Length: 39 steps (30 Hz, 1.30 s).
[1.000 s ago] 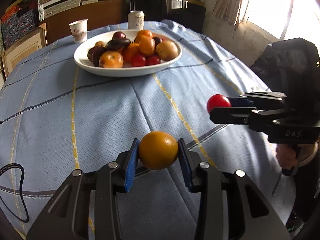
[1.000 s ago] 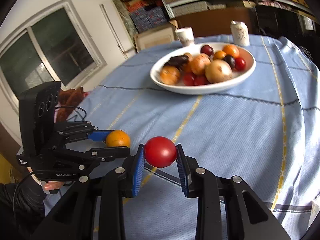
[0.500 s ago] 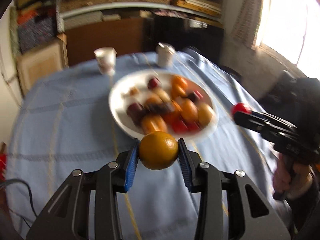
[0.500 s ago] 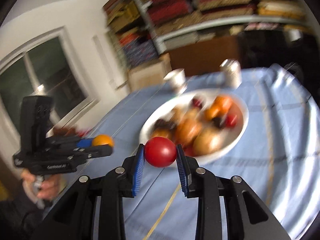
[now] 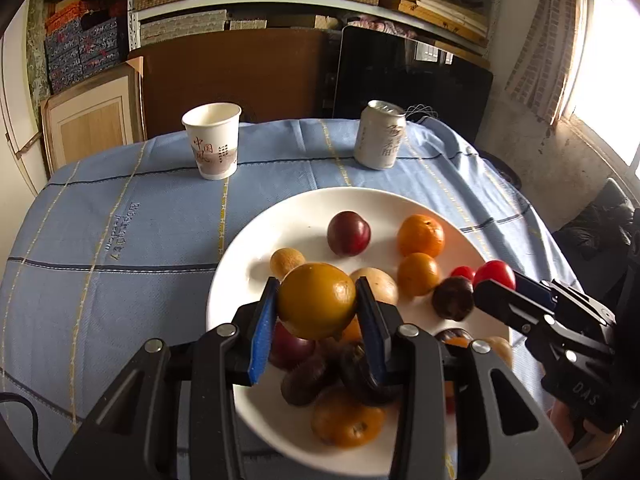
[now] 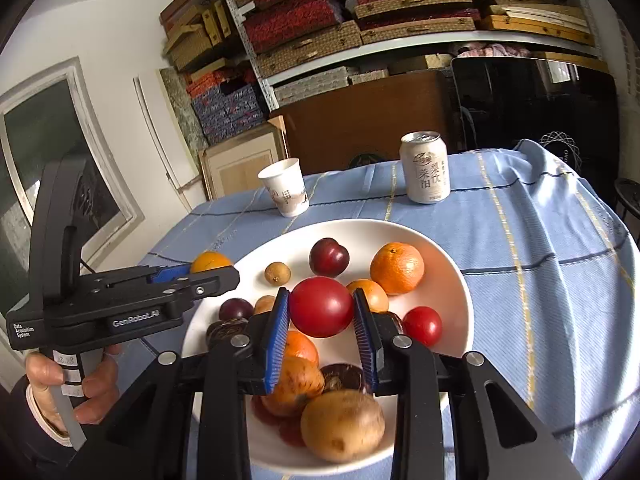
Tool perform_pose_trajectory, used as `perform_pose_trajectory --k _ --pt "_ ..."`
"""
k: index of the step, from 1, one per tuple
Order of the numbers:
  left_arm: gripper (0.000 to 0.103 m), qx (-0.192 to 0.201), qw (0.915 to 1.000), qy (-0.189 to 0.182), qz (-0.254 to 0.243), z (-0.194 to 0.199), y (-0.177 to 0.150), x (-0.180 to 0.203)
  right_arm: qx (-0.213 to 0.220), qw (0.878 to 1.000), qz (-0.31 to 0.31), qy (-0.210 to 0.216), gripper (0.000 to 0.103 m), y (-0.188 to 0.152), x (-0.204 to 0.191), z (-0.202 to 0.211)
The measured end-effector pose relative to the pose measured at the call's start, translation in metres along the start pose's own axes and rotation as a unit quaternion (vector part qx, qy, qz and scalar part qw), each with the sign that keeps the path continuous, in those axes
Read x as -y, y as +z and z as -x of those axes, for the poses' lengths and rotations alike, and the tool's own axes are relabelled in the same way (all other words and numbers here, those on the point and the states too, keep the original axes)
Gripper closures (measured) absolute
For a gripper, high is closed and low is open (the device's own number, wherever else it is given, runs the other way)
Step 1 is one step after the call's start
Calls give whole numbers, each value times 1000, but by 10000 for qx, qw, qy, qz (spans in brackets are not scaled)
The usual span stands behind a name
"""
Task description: Organize fruits
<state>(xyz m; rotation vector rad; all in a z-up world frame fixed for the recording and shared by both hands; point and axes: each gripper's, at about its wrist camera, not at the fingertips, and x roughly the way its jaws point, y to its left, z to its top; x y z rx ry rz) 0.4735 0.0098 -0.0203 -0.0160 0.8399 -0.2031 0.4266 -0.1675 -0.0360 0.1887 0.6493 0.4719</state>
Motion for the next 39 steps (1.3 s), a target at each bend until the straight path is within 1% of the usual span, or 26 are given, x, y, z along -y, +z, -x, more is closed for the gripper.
perform_pose_trajectory --k 3,4,5,6,7,8,9,10,11,12,14,17,18,20,22,23,24,26,28,30,33,39 --pt "65 -32 9999 102 -51 -8 1 0 -97 9999 41 52 70 1 -1 -10" --pt "62 -24 9998 177 -59 -9 1 0 -109 9999 50 57 69 1 -2 -11" --pt "45 -20 9997 223 -60 -9 2 0 -101 9999 55 48 64 1 -3 -11" --pt "22 14 9995 300 -34 -6 1 0 -69 10000 56 37 58 1 -4 -9" --pt "15 161 9989 445 49 2 1 -1 -35 10000 63 26 52 1 -5 -5" --pt "10 259 9984 493 87 9 -1 -2 -12 10000 91 29 50 1 -8 0" --pt "10 381 9979 507 100 19 -2 -2 -3 9999 118 43 48 1 -9 5" --pt "10 430 9978 499 74 28 -3 -1 16 9999 144 35 42 0 -13 13" --pt "9 490 9975 497 49 41 -5 1 50 9998 166 12 34 -1 -16 22" --pt "9 546 9972 507 28 51 -8 3 109 9997 219 -25 30 -3 -22 36" --pt "9 670 9958 616 -72 74 -18 8 154 9993 322 -78 18 -8 -31 57" --pt "7 930 9924 772 -233 116 -40 21 353 9978 518 -227 3 -19 -48 99" --pt "6 988 9911 842 -292 132 -52 27 448 9965 605 -376 3 -25 -56 116" --pt "5 1044 9902 860 -343 153 -69 35 547 9947 701 -519 3 -35 -65 137" --pt "5 959 9906 856 -465 174 -96 46 579 9927 747 -743 3 -52 -73 160" --pt "5 906 9910 851 -494 179 -103 49 584 9924 735 -797 3 -59 -74 169" --pt "5 853 9915 846 -499 187 -117 52 562 9927 705 -805 4 -67 -74 178" --pt "5 866 9913 911 -387 202 -140 55 422 9941 509 -856 4 -87 -73 192" --pt "5 907 9909 961 -262 216 -164 56 188 9940 390 -1008 3 -104 -72 199" --pt "5 911 9908 978 -208 228 -183 57 134 9934 433 -1057 4 -115 -75 204" --pt "5 992 9887 1111 -139 244 -204 61 63 9934 483 -1034 4 -132 -84 214" --pt "5 1013 9885 1112 -179 260 -223 68 99 9923 699 -1020 4 -147 -103 233"
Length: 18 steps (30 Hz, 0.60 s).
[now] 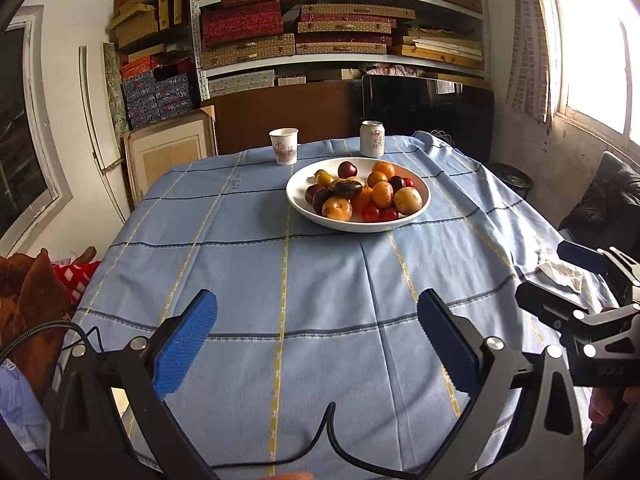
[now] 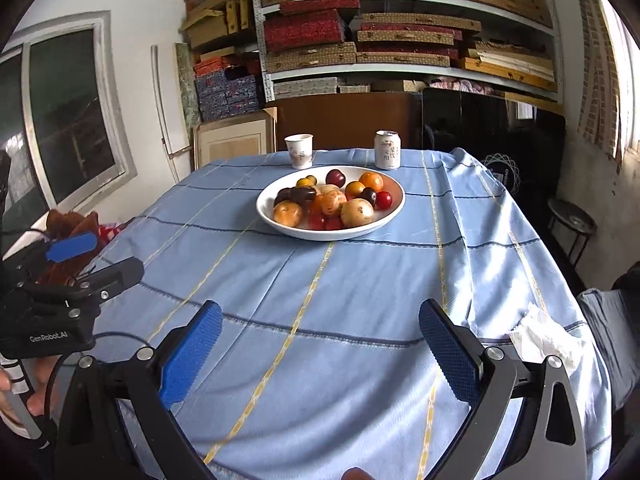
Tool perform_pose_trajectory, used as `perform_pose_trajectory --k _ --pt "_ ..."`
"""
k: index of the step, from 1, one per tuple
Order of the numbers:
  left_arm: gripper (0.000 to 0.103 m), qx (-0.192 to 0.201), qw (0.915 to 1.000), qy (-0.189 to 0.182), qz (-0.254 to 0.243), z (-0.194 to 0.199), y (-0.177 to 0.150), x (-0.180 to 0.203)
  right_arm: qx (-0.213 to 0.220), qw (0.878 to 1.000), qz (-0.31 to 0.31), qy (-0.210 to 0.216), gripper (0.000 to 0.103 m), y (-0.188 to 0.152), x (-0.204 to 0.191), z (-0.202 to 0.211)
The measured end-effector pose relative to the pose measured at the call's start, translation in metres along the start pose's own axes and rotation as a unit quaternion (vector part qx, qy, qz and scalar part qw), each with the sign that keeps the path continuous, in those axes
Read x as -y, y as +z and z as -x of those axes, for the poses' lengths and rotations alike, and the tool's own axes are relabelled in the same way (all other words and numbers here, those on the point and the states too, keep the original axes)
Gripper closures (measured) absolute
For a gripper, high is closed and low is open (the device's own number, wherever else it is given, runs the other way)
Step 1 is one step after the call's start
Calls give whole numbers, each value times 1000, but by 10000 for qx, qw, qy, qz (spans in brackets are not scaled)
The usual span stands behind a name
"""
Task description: Organize fruits
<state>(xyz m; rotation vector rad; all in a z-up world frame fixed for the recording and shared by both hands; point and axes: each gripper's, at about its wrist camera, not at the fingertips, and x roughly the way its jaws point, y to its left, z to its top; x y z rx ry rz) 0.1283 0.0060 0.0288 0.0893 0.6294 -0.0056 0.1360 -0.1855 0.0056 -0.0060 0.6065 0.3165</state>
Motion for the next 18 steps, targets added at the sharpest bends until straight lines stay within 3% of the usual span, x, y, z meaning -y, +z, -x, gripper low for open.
perform_pose_trajectory --k 18 --pt "5 17 10000 -56 73 5 0 -3 -19 9998 179 -52 4 1 -7 5"
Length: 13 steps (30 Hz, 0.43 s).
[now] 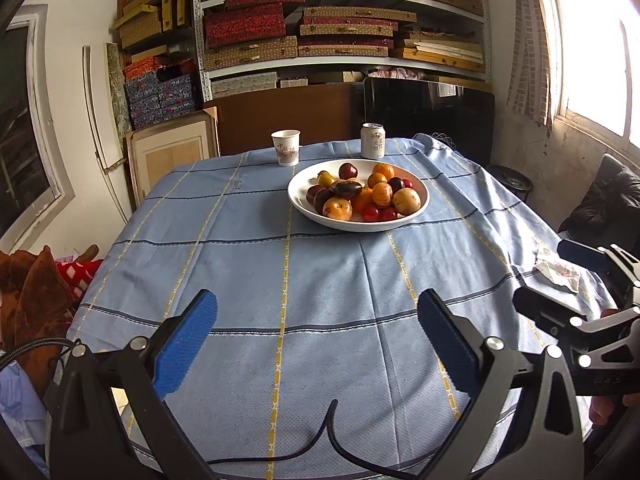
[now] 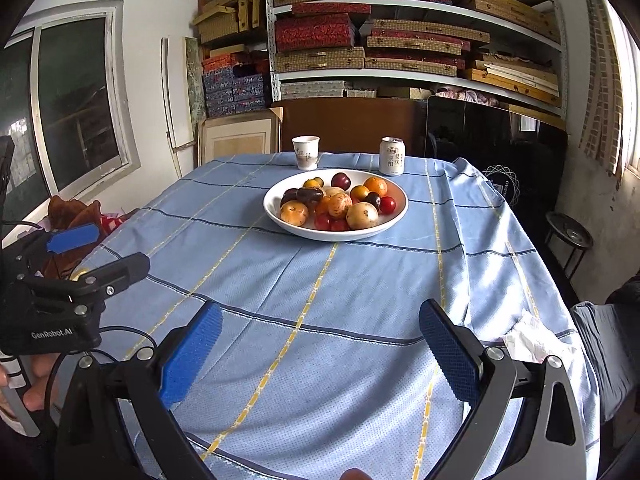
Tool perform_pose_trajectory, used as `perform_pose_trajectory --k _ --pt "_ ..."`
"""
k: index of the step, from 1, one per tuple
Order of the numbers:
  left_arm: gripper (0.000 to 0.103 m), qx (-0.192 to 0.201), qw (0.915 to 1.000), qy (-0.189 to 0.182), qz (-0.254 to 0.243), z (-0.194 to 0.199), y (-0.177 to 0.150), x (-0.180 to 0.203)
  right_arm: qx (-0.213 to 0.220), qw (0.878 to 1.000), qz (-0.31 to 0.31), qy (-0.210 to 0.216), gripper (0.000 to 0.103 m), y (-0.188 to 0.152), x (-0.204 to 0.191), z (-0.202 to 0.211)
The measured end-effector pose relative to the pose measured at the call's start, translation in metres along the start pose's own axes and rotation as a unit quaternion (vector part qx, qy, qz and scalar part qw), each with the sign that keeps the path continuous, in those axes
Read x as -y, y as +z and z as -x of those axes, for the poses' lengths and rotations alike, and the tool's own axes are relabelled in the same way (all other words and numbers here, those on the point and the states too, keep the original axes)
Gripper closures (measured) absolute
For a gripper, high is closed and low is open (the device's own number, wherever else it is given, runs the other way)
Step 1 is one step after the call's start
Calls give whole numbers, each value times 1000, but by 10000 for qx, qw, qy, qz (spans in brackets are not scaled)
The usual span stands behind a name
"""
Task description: Organize fruits
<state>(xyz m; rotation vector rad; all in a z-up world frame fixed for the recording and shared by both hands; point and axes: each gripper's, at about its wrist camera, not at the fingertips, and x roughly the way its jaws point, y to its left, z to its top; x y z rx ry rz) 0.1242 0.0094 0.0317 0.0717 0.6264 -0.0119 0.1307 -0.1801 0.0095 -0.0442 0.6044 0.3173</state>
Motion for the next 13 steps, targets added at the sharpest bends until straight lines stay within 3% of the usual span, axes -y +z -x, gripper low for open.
perform_pose_trajectory --k 3,13 --pt "5 -34 9998 -183 73 0 -1 0 -31 10000 -27 2 4 -1 1 -2" --pt "5 -93 9998 -66 131 -5 -1 -3 -57 10000 13 -5 4 -1 0 -2"
